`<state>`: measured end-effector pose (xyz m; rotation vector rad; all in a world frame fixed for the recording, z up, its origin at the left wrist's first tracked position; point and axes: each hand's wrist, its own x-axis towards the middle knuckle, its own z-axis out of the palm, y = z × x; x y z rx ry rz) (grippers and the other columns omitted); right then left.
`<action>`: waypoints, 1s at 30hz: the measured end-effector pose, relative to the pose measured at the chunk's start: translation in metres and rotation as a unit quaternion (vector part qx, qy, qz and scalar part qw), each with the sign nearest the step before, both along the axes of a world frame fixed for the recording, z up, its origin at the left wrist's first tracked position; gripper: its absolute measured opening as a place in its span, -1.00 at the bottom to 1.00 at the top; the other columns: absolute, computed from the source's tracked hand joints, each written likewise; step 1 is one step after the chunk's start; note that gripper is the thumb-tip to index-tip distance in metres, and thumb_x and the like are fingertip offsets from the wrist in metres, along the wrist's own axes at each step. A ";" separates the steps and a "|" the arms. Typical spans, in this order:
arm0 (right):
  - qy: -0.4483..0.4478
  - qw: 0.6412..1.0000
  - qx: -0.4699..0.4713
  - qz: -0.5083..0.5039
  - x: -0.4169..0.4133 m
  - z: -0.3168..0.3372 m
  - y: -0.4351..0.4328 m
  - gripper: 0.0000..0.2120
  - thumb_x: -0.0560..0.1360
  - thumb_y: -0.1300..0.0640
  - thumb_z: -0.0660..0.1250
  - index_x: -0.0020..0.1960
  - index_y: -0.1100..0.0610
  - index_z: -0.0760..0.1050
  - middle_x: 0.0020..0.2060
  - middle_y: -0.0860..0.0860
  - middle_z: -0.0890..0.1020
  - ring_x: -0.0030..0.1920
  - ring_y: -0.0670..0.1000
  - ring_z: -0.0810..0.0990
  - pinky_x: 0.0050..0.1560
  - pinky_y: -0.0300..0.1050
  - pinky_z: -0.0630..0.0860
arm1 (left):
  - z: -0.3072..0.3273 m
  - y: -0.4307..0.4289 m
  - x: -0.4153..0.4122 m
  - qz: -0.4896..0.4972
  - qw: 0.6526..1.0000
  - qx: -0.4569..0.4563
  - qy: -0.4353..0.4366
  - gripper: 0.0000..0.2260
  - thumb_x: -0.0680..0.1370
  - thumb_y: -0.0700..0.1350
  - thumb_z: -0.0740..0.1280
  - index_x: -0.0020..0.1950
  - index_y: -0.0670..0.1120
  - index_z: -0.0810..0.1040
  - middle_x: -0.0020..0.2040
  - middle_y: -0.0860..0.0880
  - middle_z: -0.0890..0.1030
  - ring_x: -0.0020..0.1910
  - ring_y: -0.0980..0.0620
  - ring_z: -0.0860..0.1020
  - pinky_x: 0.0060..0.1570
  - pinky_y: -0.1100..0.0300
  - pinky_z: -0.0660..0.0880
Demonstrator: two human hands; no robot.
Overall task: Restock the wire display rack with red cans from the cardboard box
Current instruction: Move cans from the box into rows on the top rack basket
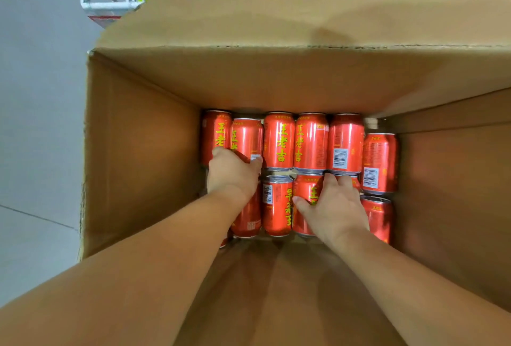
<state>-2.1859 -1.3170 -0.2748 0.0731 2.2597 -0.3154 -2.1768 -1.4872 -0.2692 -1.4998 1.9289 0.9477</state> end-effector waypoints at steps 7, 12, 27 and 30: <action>0.049 0.992 -0.038 -0.109 0.011 0.000 -0.003 -0.40 0.34 -0.03 0.58 0.26 0.07 0.39 0.21 0.04 0.37 0.29 0.15 0.41 0.28 0.05 0.42 | 0.001 -0.006 0.007 -0.032 0.999 -0.010 -0.017 -0.25 0.35 0.35 0.50 0.33 -0.09 0.43 0.19 -0.08 0.59 0.12 -0.15 0.62 0.09 -0.06 0.61; 0.054 0.983 -0.121 -0.129 0.026 0.004 0.001 -0.49 0.36 0.09 0.57 0.17 -0.02 0.36 0.11 -0.03 0.54 0.17 0.04 0.53 0.12 -0.10 0.47 | 0.004 -0.007 -0.001 0.013 0.998 0.052 -0.016 -0.34 0.29 0.35 0.47 0.23 -0.04 0.57 0.12 -0.09 0.62 0.02 -0.11 0.63 0.07 0.00 0.61; -0.069 0.950 -0.230 -0.202 -0.042 0.064 0.008 -0.55 0.36 0.11 0.60 0.10 -0.12 0.43 -0.01 -0.07 0.62 0.00 -0.01 0.63 0.09 0.01 0.59 | 0.064 -0.013 0.018 -0.034 0.973 0.226 -0.033 -0.26 0.42 -0.08 0.60 0.44 0.02 0.22 0.18 -0.01 0.49 0.18 -0.05 0.48 0.27 -0.07 0.41; -0.081 0.940 -0.248 -0.218 -0.050 0.100 0.014 -0.45 0.35 0.10 0.62 0.17 -0.10 0.37 -0.03 -0.10 0.61 -0.03 -0.03 0.64 0.05 0.00 0.59 | 0.096 -0.010 0.026 -0.054 0.962 0.266 -0.019 -0.41 0.42 -0.10 0.59 0.35 0.06 0.39 0.21 -0.02 0.57 0.25 -0.08 0.54 0.38 -0.15 0.40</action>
